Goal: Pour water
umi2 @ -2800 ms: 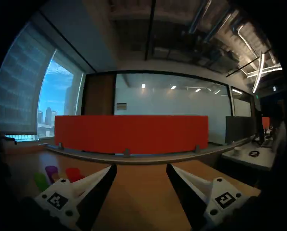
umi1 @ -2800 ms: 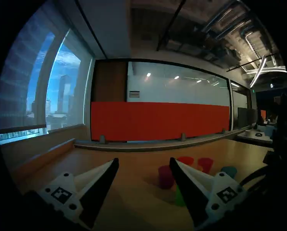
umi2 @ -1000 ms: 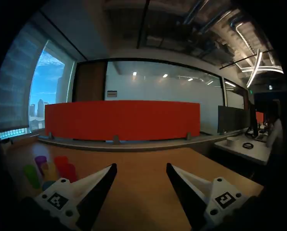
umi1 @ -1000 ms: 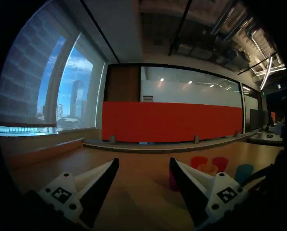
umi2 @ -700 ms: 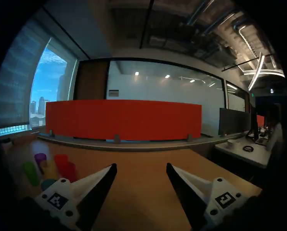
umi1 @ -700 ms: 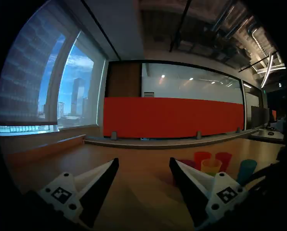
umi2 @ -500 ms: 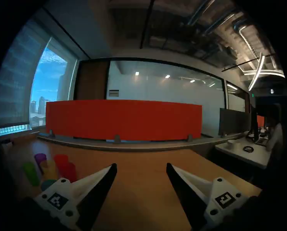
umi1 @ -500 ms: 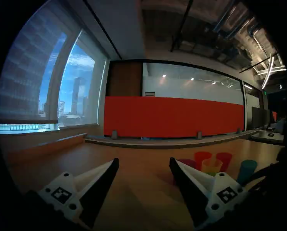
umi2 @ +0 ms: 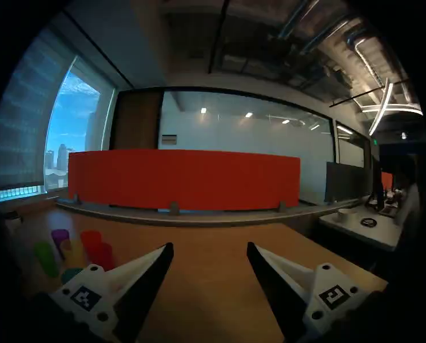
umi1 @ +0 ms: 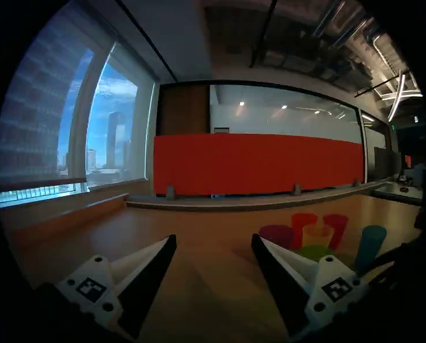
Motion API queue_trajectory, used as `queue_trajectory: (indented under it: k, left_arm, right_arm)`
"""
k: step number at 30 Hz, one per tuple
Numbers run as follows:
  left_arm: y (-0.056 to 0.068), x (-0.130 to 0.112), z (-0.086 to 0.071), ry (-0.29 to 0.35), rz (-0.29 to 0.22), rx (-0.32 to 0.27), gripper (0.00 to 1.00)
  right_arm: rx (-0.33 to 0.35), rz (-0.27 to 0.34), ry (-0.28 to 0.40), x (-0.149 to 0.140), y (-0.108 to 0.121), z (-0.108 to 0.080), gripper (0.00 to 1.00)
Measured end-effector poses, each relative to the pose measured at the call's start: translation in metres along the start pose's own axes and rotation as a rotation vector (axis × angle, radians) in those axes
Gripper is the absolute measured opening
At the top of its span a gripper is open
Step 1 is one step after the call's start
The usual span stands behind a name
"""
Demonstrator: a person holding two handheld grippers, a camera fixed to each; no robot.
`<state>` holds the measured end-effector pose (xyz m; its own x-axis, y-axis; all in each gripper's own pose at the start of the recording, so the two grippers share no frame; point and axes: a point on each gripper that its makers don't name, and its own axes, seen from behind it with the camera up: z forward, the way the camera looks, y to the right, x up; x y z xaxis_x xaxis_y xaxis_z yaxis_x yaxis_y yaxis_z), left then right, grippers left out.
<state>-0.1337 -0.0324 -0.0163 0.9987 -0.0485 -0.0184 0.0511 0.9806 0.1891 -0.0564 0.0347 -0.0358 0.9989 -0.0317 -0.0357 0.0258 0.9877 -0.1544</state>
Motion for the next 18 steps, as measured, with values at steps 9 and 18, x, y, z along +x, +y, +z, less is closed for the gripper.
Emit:
queue_trajectory:
  k: [9,18]
  left_arm:
    - [0.0015,-0.0001,0.0002,0.000,-0.002,-0.004,0.97]
    - [0.0018,0.0003,0.0000,-0.001,0.001,-0.005,0.98]
  right_arm:
    - [0.003,0.003,-0.001,-0.0020,0.0008,-0.0012,0.99]
    - [0.001,-0.004,0.032,0.0044,0.0030,-0.0079,0.99]
